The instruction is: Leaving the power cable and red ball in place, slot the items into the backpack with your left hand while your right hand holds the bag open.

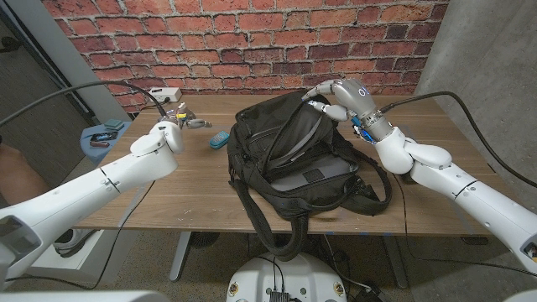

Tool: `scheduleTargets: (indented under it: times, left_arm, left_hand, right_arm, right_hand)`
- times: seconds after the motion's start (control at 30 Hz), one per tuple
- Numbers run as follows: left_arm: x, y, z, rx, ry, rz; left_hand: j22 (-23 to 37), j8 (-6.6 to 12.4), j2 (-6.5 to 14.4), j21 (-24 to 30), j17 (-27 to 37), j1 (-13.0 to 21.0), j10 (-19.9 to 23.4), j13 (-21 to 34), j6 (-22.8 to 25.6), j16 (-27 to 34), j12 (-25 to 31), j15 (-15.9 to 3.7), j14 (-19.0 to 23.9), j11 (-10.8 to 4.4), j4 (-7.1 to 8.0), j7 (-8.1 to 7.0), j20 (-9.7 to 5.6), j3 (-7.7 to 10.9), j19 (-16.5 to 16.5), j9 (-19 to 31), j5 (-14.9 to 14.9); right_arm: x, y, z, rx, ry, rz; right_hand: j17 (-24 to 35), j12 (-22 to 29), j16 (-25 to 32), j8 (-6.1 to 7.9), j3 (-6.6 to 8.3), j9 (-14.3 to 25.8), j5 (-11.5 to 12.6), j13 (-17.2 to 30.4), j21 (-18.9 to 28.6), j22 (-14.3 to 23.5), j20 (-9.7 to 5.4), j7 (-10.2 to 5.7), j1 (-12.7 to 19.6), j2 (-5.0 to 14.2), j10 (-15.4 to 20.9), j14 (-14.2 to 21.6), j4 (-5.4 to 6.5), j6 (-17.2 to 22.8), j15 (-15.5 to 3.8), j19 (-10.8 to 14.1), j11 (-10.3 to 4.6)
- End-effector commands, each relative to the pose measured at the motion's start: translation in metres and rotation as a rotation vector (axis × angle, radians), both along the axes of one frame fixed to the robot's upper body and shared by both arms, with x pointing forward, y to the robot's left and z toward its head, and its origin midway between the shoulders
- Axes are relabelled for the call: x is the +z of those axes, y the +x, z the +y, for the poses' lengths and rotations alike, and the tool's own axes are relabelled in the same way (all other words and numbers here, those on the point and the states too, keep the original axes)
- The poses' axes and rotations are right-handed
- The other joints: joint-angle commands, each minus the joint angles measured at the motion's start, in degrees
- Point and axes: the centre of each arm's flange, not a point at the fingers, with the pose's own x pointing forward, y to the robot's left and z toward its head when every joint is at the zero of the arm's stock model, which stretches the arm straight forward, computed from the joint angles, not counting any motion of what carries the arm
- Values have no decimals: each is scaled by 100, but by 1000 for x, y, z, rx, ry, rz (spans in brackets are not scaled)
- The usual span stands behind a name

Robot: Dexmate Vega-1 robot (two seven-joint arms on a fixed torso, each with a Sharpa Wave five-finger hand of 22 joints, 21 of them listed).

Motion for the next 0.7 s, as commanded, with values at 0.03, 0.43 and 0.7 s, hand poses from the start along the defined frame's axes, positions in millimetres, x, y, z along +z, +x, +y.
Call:
scheduleTargets:
  times: [0.03,0.43,0.7]
  left_arm:
    - [1,14,-14,6,5,34]
    - [2,26,-31,-23,22,75]
    - [-3,31,-35,-12,19,114]
  left_hand:
    - [12,15,348,31,11,357,32,25,23,9,32,45,21,51,-5,22,32,-41,3,30,10]
    - [15,21,324,31,16,308,42,51,38,6,35,71,14,85,14,66,51,-85,-3,31,2]
    - [18,16,313,32,18,287,51,70,23,8,40,75,20,103,20,99,55,-108,-8,32,-2]
  right_arm:
    - [4,1,1,14,4,-18]
    - [5,-1,1,26,13,-32]
    - [12,0,4,39,12,-42]
  right_hand:
    - [24,2,-6,25,-18,21,44,23,21,33,-446,-2,47,37,55,56,6,58,-744,49,15]
    - [30,-12,-26,15,-42,21,44,23,21,34,-446,9,67,40,60,65,11,57,-744,51,34]
    - [33,-15,-36,11,-52,21,46,32,19,34,-447,3,77,48,59,72,15,60,-744,47,21]
